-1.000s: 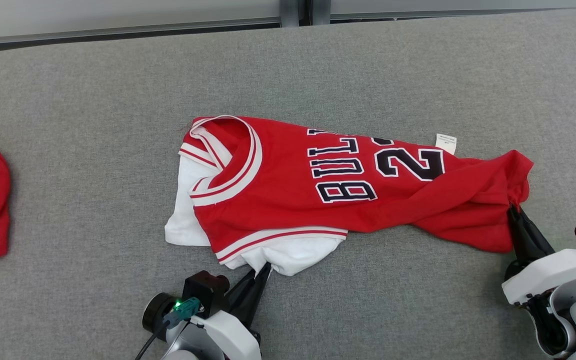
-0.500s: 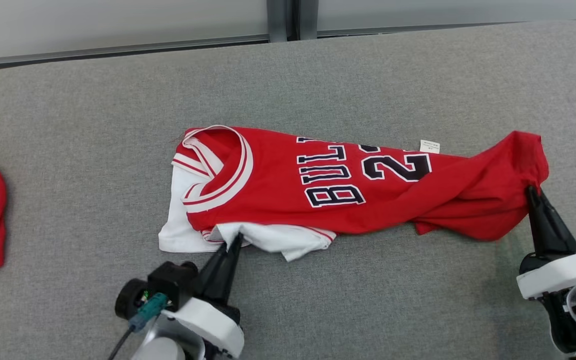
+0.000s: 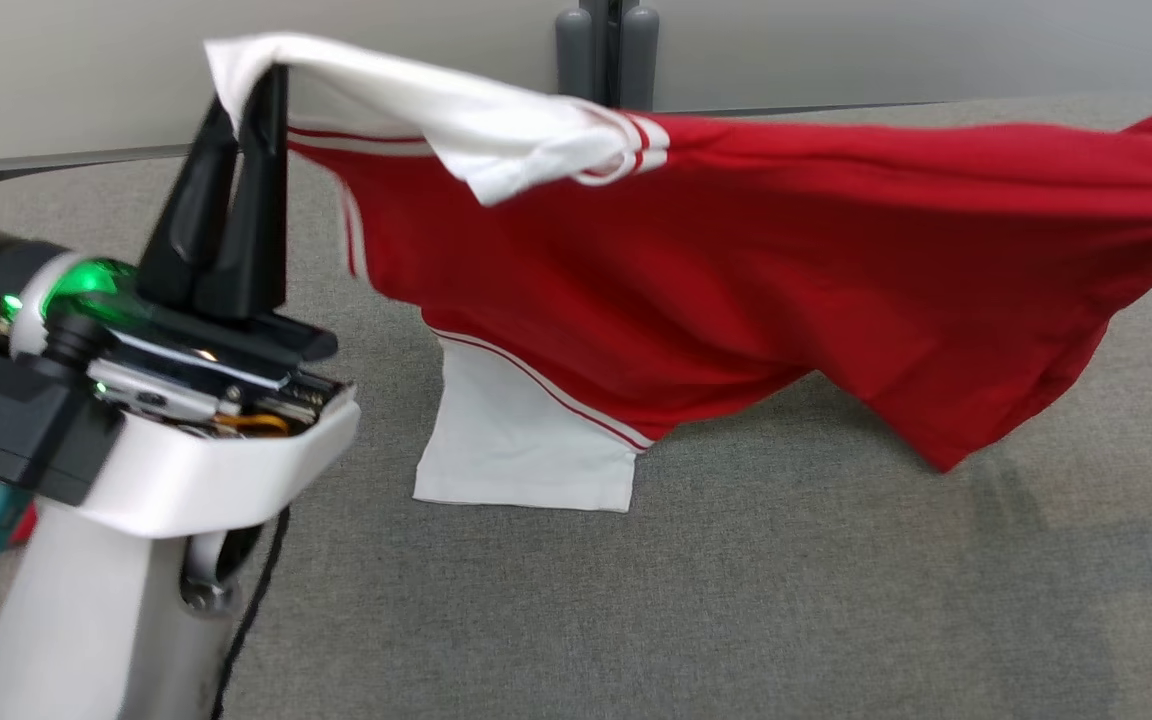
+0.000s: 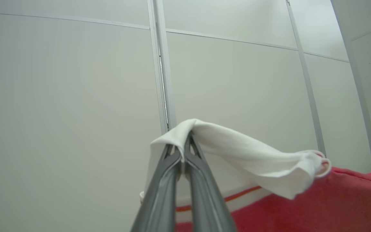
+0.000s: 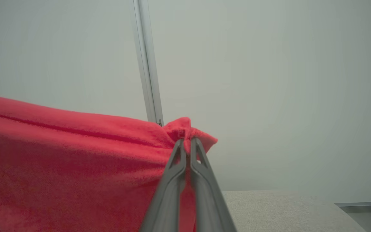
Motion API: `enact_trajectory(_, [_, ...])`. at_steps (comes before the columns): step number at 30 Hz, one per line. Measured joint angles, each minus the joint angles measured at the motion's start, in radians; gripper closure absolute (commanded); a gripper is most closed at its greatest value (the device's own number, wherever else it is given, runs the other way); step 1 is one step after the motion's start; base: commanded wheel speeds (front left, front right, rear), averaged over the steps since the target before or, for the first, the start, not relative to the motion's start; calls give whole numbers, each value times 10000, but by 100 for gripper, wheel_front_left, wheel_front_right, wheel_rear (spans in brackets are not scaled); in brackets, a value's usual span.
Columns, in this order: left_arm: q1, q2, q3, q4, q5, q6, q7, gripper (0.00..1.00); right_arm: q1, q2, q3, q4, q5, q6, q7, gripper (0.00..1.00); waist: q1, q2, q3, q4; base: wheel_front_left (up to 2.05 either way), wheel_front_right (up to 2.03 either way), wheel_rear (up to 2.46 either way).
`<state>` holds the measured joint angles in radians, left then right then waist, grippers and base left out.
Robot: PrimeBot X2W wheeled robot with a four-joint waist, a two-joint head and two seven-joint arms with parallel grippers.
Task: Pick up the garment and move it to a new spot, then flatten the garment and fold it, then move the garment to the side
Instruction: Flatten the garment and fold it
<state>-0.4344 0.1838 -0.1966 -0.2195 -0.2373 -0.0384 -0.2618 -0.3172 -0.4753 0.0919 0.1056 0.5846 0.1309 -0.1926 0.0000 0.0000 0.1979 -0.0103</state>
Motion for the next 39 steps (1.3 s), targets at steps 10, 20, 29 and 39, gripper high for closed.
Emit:
enact_trajectory(10, [-3317, 623, 247, -92, -176, -447, 1014, 100, -1415, -744, -725, -2015, 236, 0, 1540, 100, 0, 0, -566, 27, 0, 0, 0])
enact_trajectory(20, [-5030, 759, -115, 1530, -815, -713, 1841, 100, -1941, -832, -836, -2345, 545, -2, 2964, 100, 0, 0, -931, 94, 0, 0, 0])
enact_trajectory(29, [-6239, 621, -713, 4646, -1313, -851, 1409, 100, -3025, -265, -186, -911, 918, -2, 3275, 100, 0, 0, -339, 70, 0, 0, 0])
enact_trajectory(39, [-9377, 378, -792, 9273, -1386, -897, 111, 100, -7340, 1055, 1735, 2867, 826, -2, 1561, 100, 0, 0, 741, -360, 0, 0, 0])
